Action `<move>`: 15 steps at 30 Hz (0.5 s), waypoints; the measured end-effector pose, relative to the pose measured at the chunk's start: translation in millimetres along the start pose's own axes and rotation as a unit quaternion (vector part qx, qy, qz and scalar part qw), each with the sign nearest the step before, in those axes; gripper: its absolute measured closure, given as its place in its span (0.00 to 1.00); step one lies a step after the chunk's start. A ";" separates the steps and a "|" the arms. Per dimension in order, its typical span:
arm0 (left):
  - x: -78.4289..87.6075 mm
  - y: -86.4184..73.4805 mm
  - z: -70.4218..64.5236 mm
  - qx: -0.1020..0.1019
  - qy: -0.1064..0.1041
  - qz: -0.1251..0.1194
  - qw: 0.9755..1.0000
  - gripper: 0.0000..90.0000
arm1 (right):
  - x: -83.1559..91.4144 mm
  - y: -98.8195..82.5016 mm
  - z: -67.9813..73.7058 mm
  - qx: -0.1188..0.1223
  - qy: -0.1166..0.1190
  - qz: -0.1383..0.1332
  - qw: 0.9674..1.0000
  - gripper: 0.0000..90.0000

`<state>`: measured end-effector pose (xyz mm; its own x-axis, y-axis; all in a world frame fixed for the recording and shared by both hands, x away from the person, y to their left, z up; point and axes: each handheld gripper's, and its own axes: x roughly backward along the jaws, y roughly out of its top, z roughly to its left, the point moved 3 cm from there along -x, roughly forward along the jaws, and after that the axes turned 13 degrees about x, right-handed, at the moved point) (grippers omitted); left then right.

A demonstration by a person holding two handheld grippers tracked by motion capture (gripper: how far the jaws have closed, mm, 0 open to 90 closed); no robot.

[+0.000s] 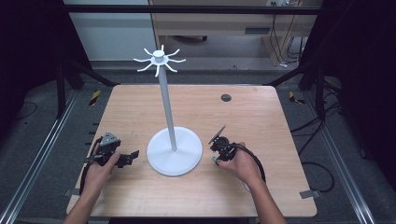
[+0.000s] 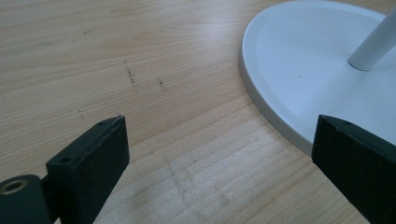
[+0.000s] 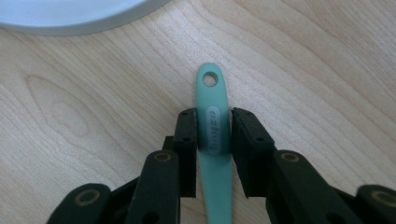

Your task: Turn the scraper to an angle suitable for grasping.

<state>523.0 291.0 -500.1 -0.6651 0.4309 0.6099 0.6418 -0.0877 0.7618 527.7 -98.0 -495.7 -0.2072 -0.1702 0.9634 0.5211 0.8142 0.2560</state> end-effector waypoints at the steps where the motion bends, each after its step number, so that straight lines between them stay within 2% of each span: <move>1: -0.1 0.0 -0.1 0.000 0.000 0.000 1.000 0.04 | -0.5 0.1 -0.6 0.006 -0.003 0.001 1.000 0.81; 3: -0.3 -0.3 -0.5 0.001 -0.001 0.001 1.000 0.04 | -0.4 0.4 0.1 0.002 -0.002 0.003 1.000 0.81; 4: -0.4 -0.4 -0.5 0.001 -0.002 0.002 1.000 0.04 | -1.1 -0.1 -0.9 0.012 -0.005 0.001 1.000 0.81; 12: -0.6 -0.7 -0.5 0.000 -0.001 0.006 1.000 0.04 | -0.7 1.2 0.7 0.015 -0.008 0.006 1.000 0.82; 15: -0.7 -0.7 -0.2 0.001 -0.001 0.004 1.000 0.04 | 0.9 0.2 0.4 0.008 -0.009 0.002 1.000 0.82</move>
<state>522.9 290.6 -501.0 -0.6583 0.4327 0.6159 0.6485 -0.0893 0.7559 527.3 -97.7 -494.8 -0.2209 -0.1567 0.9626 0.5079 0.8241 0.2507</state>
